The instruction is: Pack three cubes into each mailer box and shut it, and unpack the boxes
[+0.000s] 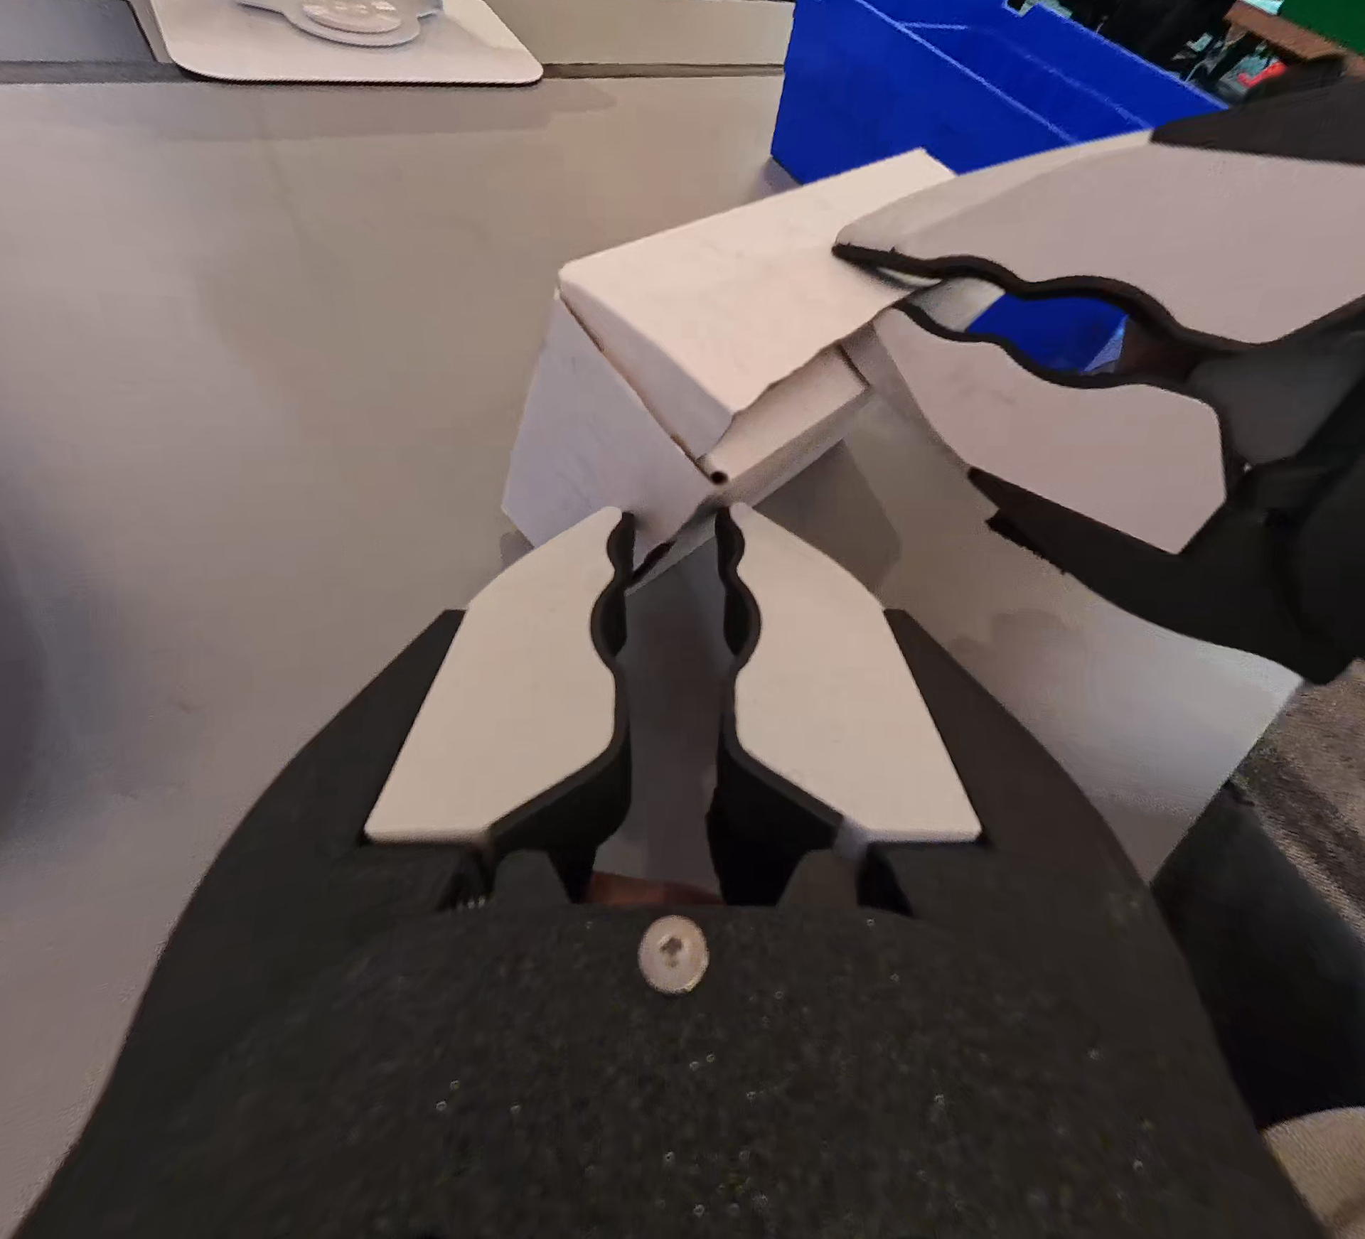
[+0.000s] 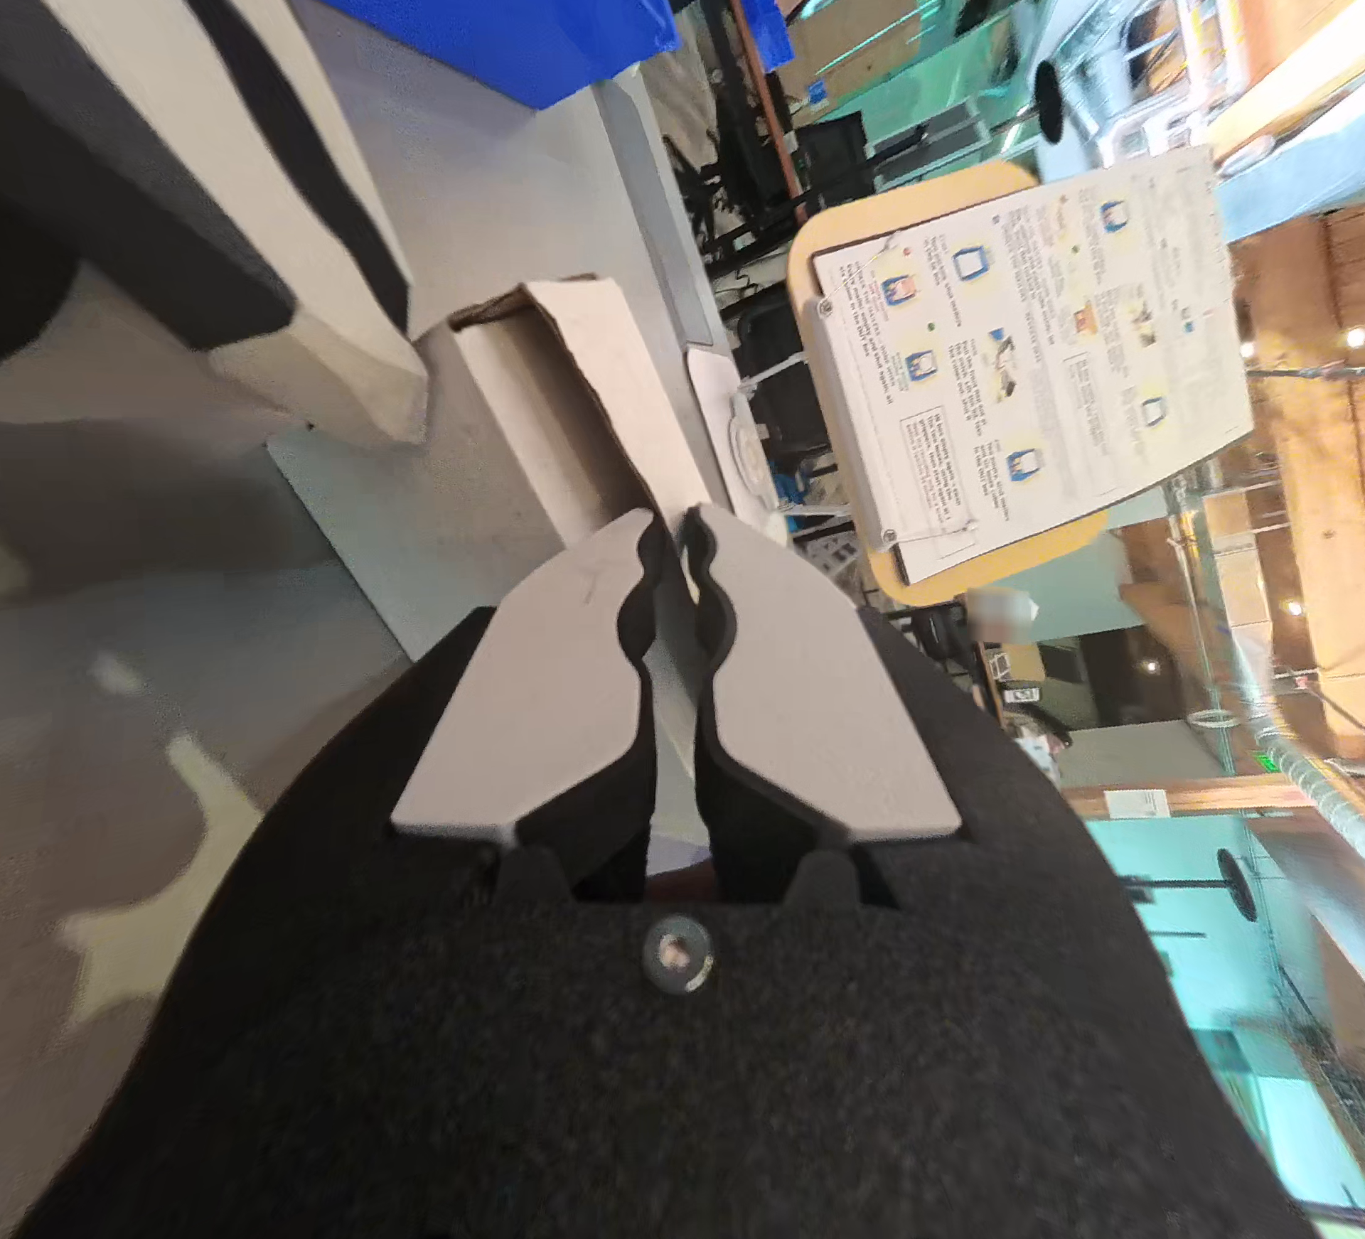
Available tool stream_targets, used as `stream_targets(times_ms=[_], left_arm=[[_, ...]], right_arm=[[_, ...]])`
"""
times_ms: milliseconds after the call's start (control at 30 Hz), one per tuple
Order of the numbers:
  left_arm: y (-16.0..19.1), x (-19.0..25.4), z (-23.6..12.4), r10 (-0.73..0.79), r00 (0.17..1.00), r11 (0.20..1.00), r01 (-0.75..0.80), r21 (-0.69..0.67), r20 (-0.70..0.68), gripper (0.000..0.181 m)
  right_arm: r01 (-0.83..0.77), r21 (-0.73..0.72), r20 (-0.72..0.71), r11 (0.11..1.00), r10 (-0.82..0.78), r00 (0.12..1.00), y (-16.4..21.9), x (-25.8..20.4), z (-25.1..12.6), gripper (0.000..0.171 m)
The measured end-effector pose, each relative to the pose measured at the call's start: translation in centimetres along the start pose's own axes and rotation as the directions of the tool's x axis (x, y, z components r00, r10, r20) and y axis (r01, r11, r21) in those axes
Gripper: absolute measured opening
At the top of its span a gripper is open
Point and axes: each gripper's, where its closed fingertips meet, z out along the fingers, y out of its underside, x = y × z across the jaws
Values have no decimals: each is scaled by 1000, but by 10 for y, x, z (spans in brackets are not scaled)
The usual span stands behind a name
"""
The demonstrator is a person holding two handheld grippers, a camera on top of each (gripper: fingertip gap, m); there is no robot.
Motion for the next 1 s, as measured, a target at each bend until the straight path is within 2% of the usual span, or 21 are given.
stream_targets(times_ms=[133, 267, 400, 500, 633, 1000], left_arm=[[1, 7, -2, -28, 999, 999, 27, -17, -38, 22], [-14, 18, -10, -110, 989, 993, 114, 41, -98, 44], [-22, 17, -10, -262, 955, 959, 273, 71, -137, 43], [-21, 16, -9, -309, 942, 942, 322, 95, -133, 43], [-17, 15, -7, -217, 975, 967, 220, 132, -40, 37], [-16, 16, -7, -213, 976, 966, 218, 142, -46, 37]], right_arm=[[60, -33, -40, 998, -61, 997, 4, -1, -8, 4], [45, -51, -58, 998, -48, 997, 4, -3, -14, 5], [33, -58, -84, 998, -38, 996, 4, -4, -15, 5], [23, -52, -108, 998, -28, 994, 4, -3, -14, 5], [-33, -21, -92, 999, 31, 995, 3, -5, -16, 6], [-111, -27, -45, 993, 110, 993, 3, -5, -20, 7]])
